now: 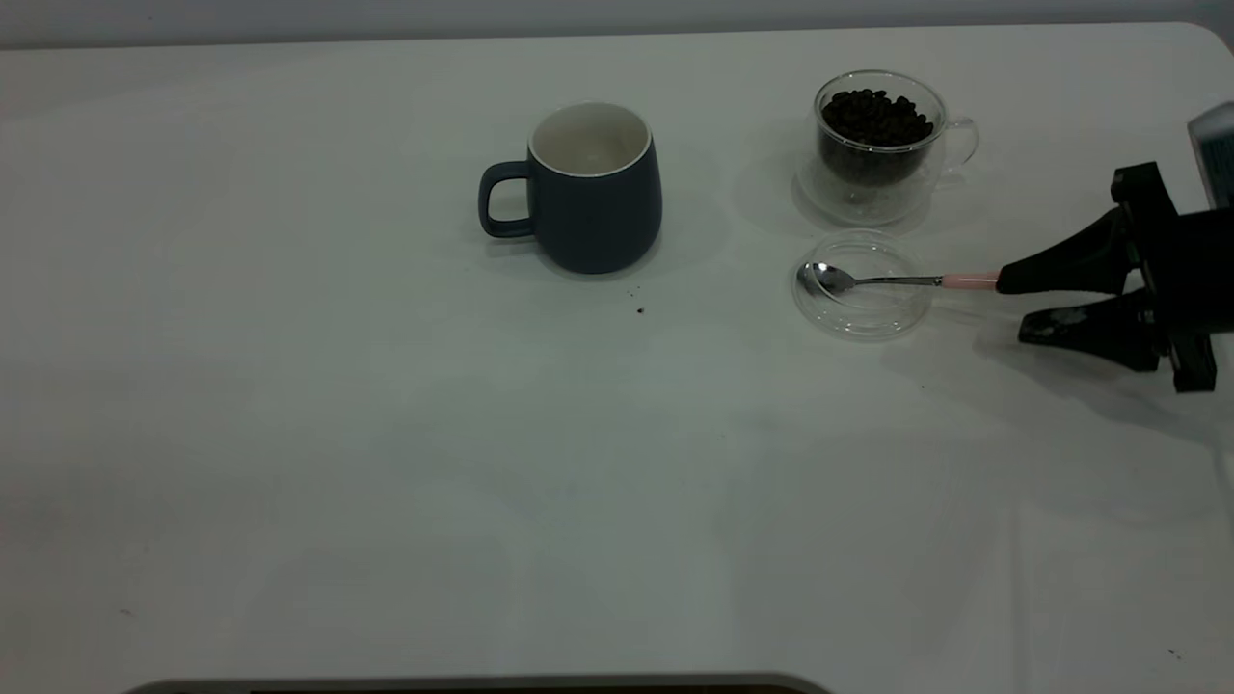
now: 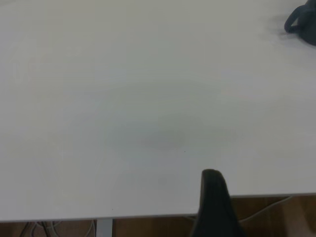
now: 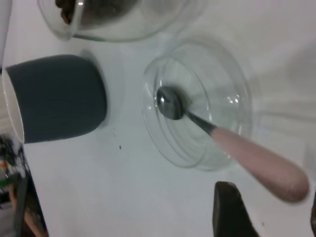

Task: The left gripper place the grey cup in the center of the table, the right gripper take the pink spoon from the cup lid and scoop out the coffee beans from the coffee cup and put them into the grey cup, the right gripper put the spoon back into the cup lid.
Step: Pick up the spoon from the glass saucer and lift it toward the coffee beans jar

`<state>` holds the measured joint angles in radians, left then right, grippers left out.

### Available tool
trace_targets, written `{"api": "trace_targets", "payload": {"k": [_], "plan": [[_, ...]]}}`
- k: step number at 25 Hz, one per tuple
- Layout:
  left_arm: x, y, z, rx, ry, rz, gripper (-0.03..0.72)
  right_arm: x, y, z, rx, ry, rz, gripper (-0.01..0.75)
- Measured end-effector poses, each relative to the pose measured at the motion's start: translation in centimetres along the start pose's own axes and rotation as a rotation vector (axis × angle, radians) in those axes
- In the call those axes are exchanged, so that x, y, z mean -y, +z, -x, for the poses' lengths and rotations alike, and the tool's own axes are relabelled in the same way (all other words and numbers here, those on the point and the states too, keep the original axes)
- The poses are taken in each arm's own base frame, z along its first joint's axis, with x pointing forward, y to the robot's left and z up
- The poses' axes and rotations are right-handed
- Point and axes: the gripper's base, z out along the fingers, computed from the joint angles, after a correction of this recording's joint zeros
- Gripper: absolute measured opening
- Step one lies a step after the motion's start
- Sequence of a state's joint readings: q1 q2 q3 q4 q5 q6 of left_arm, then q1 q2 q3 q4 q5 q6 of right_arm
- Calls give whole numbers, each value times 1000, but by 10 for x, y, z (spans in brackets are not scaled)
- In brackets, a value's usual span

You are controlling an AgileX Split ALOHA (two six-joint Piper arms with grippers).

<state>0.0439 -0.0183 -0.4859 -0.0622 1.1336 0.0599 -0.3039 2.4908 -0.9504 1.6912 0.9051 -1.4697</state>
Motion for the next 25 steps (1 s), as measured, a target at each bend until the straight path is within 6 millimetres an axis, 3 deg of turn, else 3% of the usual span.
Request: {"api": "trace_targets", "payload": {"k": [8,19,25], "plan": [[0,0,0,0,0,0,565,-4,2,21,-28,-75,-10,426],[0,0,0,0,0,0,565,1,10,21,7,-58,67,422],[0,0,0,0,0,0,565,-1,10,21,11,-67,91,381]]}}
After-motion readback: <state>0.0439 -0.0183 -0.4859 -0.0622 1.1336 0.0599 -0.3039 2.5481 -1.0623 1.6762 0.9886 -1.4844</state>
